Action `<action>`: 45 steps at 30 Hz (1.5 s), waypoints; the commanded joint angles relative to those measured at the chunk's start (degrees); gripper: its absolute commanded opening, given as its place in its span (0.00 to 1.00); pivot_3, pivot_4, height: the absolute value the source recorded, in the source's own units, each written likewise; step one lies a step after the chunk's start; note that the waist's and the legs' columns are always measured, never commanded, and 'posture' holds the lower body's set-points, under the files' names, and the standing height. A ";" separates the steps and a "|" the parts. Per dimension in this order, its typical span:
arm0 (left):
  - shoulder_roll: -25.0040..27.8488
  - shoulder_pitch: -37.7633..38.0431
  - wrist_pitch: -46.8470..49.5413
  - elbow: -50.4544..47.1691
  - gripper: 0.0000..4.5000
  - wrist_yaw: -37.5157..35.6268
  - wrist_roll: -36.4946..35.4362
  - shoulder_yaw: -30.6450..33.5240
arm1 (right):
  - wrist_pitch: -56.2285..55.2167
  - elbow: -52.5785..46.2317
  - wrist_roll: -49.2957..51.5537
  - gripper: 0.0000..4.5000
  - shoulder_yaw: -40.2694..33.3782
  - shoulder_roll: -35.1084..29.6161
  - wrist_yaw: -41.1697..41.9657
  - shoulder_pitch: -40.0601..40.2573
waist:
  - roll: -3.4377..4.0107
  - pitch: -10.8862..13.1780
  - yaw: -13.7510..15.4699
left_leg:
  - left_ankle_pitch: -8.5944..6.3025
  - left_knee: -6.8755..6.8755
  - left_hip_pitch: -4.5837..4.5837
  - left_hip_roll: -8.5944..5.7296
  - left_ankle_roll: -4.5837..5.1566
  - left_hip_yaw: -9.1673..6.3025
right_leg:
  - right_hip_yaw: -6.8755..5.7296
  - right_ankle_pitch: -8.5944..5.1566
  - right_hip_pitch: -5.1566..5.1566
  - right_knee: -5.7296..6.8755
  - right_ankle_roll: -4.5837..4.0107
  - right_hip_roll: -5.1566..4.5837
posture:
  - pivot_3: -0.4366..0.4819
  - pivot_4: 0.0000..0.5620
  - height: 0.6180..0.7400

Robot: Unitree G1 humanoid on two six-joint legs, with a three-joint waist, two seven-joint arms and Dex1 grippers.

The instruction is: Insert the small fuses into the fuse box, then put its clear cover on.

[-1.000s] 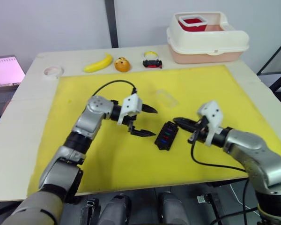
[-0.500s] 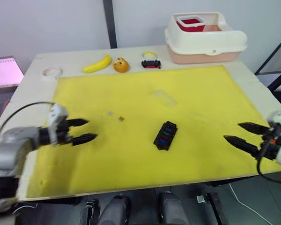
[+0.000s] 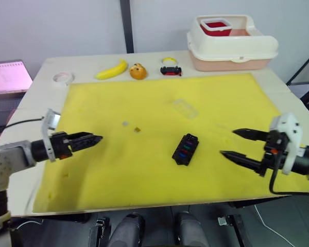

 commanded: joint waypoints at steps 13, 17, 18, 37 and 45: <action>-25.69 -12.66 13.84 13.99 1.00 37.86 -14.62 12.64 | -1.82 2.00 -3.87 0.99 25.61 13.33 -11.58 -19.77 | -0.09 -0.02 0.49 | 0.10 0.07 -0.08 -0.07 -0.18 0.00 | 0.04 0.00 -0.10 0.05 0.00 -0.02 | 0.48 0.27 1.00; -29.56 -13.12 12.63 13.87 1.00 42.29 -14.42 14.06 | -3.32 4.04 -6.20 0.99 27.52 14.93 -11.98 -21.20 | -0.10 -0.03 0.53 | 0.11 0.07 -0.10 -0.07 -0.20 0.00 | 0.03 0.00 -0.13 0.08 0.00 -0.02 | 0.48 0.27 1.00; -30.62 -13.38 12.24 13.99 1.00 43.54 -14.42 14.57 | -3.63 4.45 -6.74 0.99 27.86 15.31 -12.04 -21.45 | -0.09 -0.04 0.50 | 0.12 0.08 -0.10 -0.08 -0.21 0.00 | 0.03 0.00 -0.13 0.08 0.00 -0.02 | 0.48 0.27 1.00; -35.05 -18.20 2.93 23.43 1.00 47.60 -13.41 13.88 | -4.04 6.53 -10.02 0.99 28.11 17.63 -12.90 -21.95 | -0.11 -0.06 0.80 | 0.14 0.10 -0.10 -0.12 -0.25 -0.04 | 0.03 0.01 -0.06 0.08 -0.01 -0.02 | 0.48 0.27 1.00; -35.09 -18.45 1.07 25.66 1.00 47.67 -11.66 10.84 | -3.95 6.78 -10.19 0.99 28.14 17.82 -13.48 -21.96 | -0.11 -0.06 0.78 | 0.15 0.10 -0.09 -0.12 -0.26 -0.05 | 0.03 0.01 -0.05 0.09 -0.01 -0.02 | 0.48 0.27 1.00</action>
